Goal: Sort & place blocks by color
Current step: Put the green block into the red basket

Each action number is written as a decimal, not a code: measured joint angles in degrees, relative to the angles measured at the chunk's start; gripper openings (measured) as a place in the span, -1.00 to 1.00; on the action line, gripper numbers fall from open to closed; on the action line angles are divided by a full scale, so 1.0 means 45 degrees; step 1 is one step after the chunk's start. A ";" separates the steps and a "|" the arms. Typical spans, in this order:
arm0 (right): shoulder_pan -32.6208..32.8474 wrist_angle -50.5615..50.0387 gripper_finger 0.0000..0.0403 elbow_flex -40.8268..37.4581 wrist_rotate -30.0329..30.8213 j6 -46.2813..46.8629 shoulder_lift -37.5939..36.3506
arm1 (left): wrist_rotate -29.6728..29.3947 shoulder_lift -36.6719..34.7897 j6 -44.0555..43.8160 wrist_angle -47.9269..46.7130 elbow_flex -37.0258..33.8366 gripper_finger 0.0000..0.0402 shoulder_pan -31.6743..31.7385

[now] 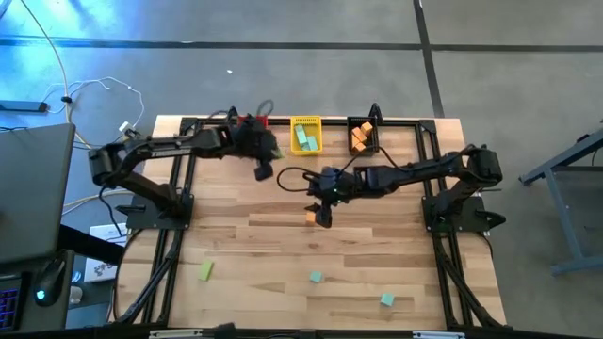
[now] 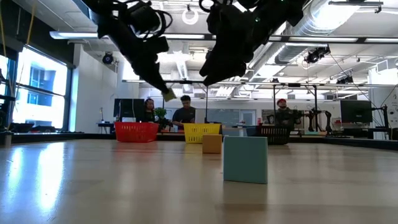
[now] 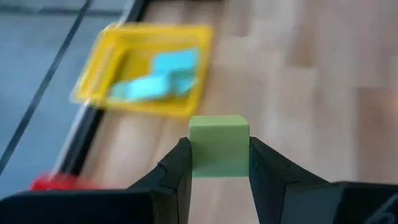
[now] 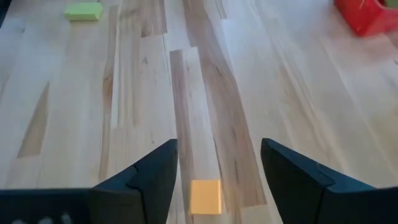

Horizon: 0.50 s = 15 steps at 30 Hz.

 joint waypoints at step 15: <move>0.1107 0.0776 0.07 -0.0024 0.1298 0.0102 0.0865 | -0.0508 -0.0088 -0.1501 -0.1390 -0.0010 -0.51 0.3733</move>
